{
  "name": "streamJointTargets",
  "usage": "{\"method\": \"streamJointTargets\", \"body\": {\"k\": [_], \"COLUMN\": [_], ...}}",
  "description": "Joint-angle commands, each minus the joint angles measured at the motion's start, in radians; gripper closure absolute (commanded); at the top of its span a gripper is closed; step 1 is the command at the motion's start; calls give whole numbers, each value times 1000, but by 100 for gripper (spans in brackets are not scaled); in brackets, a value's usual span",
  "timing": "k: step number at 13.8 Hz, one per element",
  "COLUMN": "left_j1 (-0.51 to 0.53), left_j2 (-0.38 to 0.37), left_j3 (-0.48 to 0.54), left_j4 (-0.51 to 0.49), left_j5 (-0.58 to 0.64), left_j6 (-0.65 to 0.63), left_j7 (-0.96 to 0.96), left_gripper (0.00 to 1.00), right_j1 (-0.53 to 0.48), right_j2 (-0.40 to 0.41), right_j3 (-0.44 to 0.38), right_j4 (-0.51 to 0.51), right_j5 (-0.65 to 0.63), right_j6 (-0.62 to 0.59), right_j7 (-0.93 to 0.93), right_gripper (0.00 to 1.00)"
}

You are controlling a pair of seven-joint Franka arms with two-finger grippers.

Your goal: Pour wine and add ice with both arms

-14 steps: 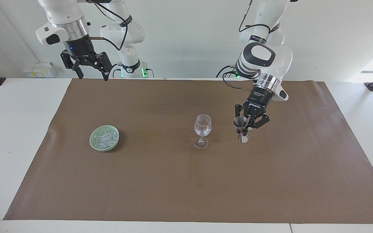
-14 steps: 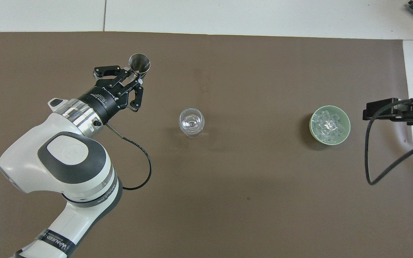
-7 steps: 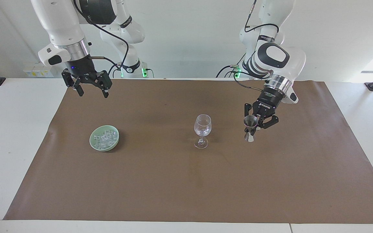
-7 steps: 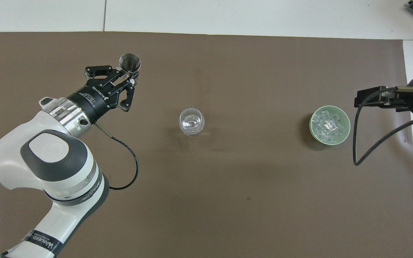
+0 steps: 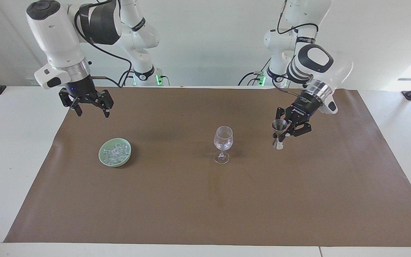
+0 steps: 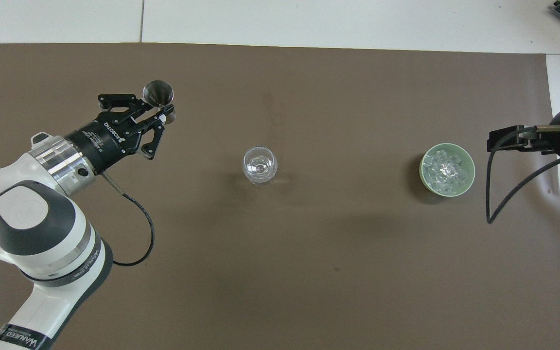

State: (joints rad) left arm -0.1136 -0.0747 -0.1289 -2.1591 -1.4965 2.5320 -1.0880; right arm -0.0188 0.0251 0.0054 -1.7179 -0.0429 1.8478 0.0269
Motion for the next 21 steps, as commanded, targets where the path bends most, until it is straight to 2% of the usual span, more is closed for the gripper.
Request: {"method": "streamJointTargets", "body": {"k": [1,3,8,14,17,21], "left_j1": [52,84,138,176,190,192], "left_j2": [-46,-51,-53,-43,-40,-40], "left_j3": [-1,-1,0,-1,-3,-1], "left_j4": [-42,-41,-32,7,10,11], "left_j5": [117,208,415,714,833,955], "left_j6": [-111,-177,-291,-420,-432,-443], "left_j7": [-42,-67,-75,-61,-20,91], "left_gripper": [100,100,100,100,100,100], "right_j1": [2,6,11,13,13,11], "right_j2": [15,22,79,111,119,111], "right_j3": [8,8,8,8,8,8], "right_j4": [-57,-109,-150,-293,-322,-371], "right_j5": [-26,-46,-60,-101,-101,-103], "right_j6": [71,132,224,385,416,445], "right_j7": [-36,-45,-47,-79,-79,-79], "right_gripper": [0,0,0,0,0,5]}}
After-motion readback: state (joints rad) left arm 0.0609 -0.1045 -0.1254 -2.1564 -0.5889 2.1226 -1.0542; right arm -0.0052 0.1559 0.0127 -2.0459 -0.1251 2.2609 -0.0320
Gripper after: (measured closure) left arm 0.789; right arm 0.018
